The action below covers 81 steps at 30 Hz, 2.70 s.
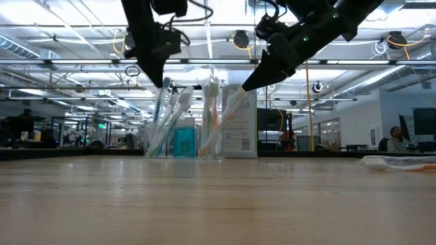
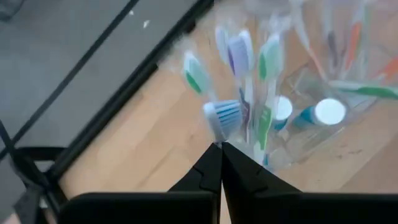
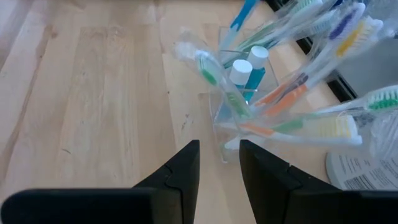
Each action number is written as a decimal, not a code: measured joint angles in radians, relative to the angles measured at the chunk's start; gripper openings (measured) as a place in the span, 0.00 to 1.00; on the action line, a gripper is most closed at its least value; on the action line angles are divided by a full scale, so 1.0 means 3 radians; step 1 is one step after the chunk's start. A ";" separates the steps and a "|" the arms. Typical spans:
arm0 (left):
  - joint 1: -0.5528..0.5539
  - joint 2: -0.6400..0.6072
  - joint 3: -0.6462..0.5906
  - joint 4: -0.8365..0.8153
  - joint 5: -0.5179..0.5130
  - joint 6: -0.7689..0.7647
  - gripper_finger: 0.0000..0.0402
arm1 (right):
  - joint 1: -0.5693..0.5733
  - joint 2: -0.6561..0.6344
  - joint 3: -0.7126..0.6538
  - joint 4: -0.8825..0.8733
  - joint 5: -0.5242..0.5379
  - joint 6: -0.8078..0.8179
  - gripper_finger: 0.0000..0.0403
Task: Pick & Place toothbrushing station
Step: Adjust the blue toothbrush in the transparent organizer, then put the blue mouthwash into the transparent organizer
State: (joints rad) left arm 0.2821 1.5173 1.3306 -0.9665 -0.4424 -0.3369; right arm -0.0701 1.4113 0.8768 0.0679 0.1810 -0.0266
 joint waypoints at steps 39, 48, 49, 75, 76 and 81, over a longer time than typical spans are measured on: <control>0.0059 -0.0815 -0.0607 0.0440 -0.0177 0.0389 0.41 | 0.0158 -0.0059 -0.0003 -0.0108 -0.0003 0.0121 0.26; 0.0002 -0.0795 -0.0607 0.0531 -0.0178 0.0392 0.35 | 0.0857 -0.0518 -0.0001 -0.1546 -0.0179 0.1001 0.26; -0.0007 -0.0796 -0.0607 0.0535 -0.0182 0.0383 0.34 | 0.0936 -0.0558 -0.0001 -0.1719 -0.0277 0.1189 0.26; -0.0235 -0.0795 -0.0607 0.0520 -0.0007 0.0275 0.26 | 0.2032 -0.0624 -0.0486 -0.2185 -0.0694 0.2168 0.26; -0.0235 -0.0795 -0.0607 0.0520 -0.0010 0.0301 0.26 | 0.2049 -0.0623 -0.0539 -0.1946 -0.0696 0.2162 0.26; -0.0235 -0.0795 -0.0608 0.0521 -0.0010 0.0356 0.26 | 0.2103 -0.0619 -0.1035 -0.0342 -0.0700 0.1496 0.26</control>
State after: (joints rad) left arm 0.2115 1.2789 1.1481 -0.8101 -0.4454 -0.2302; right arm 0.5609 1.2255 0.5664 -0.0346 -0.0289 0.4221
